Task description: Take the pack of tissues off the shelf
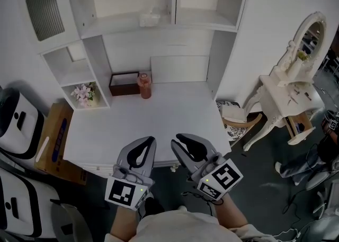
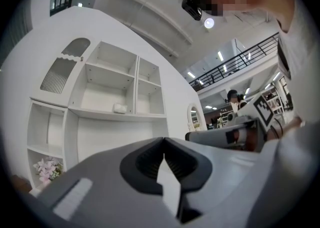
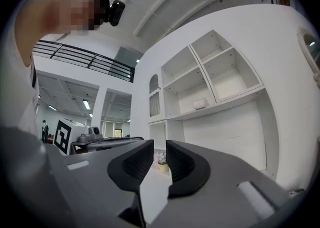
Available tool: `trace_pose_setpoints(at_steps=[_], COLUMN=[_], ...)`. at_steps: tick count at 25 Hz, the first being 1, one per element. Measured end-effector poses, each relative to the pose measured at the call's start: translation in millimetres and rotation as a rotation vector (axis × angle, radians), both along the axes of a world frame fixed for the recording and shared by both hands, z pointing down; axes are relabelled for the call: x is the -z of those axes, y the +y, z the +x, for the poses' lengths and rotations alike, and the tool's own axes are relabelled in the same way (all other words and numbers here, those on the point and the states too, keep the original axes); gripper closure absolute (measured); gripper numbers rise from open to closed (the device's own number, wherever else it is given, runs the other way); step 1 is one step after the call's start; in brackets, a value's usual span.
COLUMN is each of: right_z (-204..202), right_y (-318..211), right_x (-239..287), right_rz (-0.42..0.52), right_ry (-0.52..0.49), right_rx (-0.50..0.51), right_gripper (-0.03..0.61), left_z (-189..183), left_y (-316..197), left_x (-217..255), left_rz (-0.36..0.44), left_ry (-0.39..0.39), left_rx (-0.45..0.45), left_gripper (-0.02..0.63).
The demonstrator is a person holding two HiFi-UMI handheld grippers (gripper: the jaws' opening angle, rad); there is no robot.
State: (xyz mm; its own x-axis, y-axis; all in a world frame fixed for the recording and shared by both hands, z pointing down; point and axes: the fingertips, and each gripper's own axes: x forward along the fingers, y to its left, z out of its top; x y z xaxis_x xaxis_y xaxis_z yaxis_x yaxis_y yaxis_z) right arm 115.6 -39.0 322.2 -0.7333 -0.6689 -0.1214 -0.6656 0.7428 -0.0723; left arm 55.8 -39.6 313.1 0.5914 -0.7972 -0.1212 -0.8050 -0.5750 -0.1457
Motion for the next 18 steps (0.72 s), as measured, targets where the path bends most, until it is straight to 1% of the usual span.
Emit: trace_pose_setpoints(at_steps=[13, 18], right_z=[-51.7, -72.9], right_y=[-62.9, -83.6], right_x=[1.1, 2.3], right_rz=[-0.013, -0.011], right_ry=[0.003, -0.008], right_rx=[-0.079, -0.118], right_gripper=[0.506, 0.537], left_z=[-56.8, -81.4], left_y=[-65.5, -85.9], left_x=[3.1, 2.9], left_rz=[-0.002, -0.004], left_ry=[0.012, 0.011], left_rx=[-0.057, -0.074], left_gripper=[0.612, 0.612])
